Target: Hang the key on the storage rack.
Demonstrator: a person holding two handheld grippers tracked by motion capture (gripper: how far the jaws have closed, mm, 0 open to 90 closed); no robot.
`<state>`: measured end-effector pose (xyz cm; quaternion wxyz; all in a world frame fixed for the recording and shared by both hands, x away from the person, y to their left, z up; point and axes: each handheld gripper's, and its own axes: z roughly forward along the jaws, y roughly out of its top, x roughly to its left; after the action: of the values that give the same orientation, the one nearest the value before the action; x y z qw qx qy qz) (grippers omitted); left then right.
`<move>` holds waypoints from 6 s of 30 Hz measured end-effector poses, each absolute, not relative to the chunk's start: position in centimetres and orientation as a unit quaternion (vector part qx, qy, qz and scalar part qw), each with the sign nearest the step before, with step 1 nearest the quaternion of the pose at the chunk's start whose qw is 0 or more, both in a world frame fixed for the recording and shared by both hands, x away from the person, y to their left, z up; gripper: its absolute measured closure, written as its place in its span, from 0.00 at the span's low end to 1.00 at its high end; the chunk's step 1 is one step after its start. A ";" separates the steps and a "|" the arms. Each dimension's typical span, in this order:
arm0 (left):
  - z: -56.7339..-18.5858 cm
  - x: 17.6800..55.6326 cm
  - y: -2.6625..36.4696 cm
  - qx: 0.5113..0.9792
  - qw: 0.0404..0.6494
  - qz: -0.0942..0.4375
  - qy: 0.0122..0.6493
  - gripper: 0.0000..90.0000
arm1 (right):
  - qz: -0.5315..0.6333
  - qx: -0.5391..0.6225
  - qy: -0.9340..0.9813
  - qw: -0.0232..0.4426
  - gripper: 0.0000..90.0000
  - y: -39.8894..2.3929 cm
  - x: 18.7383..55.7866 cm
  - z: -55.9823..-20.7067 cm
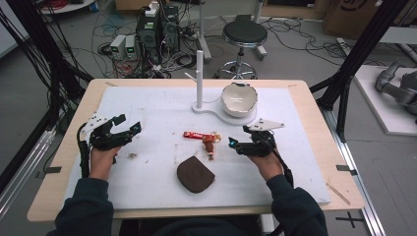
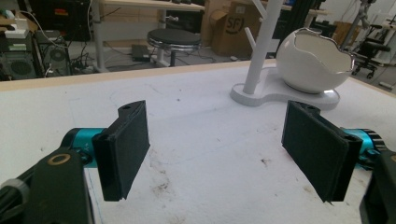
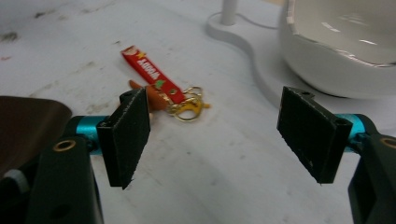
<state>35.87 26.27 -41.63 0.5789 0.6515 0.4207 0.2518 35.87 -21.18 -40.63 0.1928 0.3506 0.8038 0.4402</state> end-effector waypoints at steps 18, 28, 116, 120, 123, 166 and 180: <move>-41.8 35.8 26.6 0.648 0.574 0.254 0.433 0.27 | 0.377 0.296 0.863 0.159 0.42 -13.2 36.7 -43.6; -41.8 35.8 26.8 0.646 0.573 0.253 0.436 0.27 | 0.314 0.303 0.876 0.204 0.69 -13.7 37.4 -43.8; -42.1 36.1 27.2 0.644 0.568 0.248 0.447 0.28 | 0.501 0.304 0.765 0.268 0.77 -11.3 49.8 -23.0; -42.1 36.1 27.2 0.645 0.568 0.247 0.447 0.28 | 0.505 0.298 0.764 0.269 0.77 -11.0 49.7 -22.8; -42.1 36.1 27.2 0.646 0.568 0.248 0.446 0.28 | 0.507 0.293 0.763 0.272 0.77 -10.7 49.7 -22.8; -42.2 36.0 27.1 0.647 0.568 0.244 0.446 0.28 | 0.465 0.332 0.789 0.226 0.64 -16.2 46.3 -30.4; -42.0 35.9 26.6 0.651 0.570 0.247 0.436 0.29 | 0.426 0.333 0.813 0.217 0.33 -24.4 40.4 -35.1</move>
<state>35.88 26.57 -42.00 0.5701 0.6509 0.4363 0.2470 40.37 -24.37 -35.07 0.2173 0.3325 0.8127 0.4262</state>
